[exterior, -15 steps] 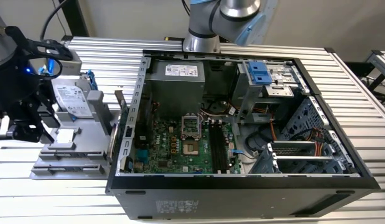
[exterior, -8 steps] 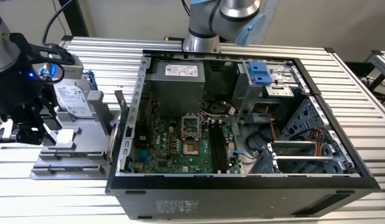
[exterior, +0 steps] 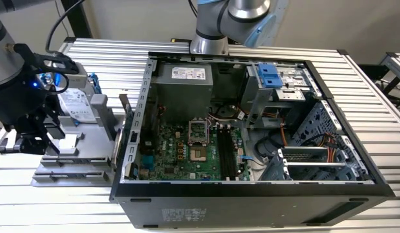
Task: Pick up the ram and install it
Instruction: 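Pick up the ram and move it above insertion slot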
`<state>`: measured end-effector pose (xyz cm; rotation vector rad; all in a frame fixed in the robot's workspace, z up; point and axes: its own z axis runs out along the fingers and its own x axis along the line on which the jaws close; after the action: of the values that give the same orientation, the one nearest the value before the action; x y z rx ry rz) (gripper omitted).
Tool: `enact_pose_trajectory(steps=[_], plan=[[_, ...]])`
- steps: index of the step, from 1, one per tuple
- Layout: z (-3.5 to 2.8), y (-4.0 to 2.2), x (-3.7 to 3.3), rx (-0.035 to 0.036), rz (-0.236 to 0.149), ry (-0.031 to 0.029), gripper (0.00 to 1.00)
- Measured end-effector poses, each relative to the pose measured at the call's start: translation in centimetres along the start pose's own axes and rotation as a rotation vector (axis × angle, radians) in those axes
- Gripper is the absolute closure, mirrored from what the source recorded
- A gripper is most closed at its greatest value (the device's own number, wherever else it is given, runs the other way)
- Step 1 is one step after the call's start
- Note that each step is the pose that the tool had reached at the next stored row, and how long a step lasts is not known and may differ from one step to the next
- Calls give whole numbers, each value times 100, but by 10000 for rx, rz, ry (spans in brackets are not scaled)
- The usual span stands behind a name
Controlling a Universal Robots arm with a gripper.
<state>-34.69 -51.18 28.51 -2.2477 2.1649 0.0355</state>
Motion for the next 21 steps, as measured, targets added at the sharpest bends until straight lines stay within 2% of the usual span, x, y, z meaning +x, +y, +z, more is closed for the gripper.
enact_pose_trajectory(steps=[6,21], plan=[[86,2,32,-1,17,1,0],[291,7,186,7,212,-1,0]])
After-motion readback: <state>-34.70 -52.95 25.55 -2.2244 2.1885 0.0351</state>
